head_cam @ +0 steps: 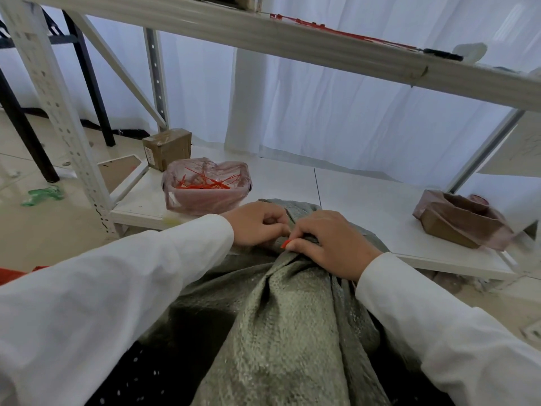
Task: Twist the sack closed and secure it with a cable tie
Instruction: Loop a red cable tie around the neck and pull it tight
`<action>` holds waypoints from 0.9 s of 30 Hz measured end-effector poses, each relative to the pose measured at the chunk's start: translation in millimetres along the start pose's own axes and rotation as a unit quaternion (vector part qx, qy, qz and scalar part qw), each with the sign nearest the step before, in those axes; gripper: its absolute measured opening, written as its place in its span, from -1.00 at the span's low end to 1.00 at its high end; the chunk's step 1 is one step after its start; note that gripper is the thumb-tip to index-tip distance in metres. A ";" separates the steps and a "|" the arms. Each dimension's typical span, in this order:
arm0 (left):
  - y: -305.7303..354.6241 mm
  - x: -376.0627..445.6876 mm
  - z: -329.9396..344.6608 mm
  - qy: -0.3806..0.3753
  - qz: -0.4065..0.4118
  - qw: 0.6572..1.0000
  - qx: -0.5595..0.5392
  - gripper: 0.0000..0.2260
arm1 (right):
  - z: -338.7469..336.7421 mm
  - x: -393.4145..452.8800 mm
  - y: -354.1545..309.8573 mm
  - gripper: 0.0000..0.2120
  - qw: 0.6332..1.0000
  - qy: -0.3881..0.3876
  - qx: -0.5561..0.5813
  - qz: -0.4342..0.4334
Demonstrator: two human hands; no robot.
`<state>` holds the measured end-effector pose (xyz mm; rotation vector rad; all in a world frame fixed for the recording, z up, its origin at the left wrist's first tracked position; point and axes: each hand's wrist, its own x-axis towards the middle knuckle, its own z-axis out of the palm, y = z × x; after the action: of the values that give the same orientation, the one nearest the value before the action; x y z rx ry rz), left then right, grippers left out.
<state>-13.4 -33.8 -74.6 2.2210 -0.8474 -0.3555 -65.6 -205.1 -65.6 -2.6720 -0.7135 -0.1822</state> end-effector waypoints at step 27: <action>17.9 11.0 38.1 0.218 -0.185 0.911 -0.298 -0.75 | -1.5 4.2 -7.5 -0.74 0.990 0.033 -0.108 -0.080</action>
<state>-31.7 -70.7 -88.5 1.7597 -0.0461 -0.2351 -65.8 -197.7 -60.9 -2.7950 -0.9357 -0.4101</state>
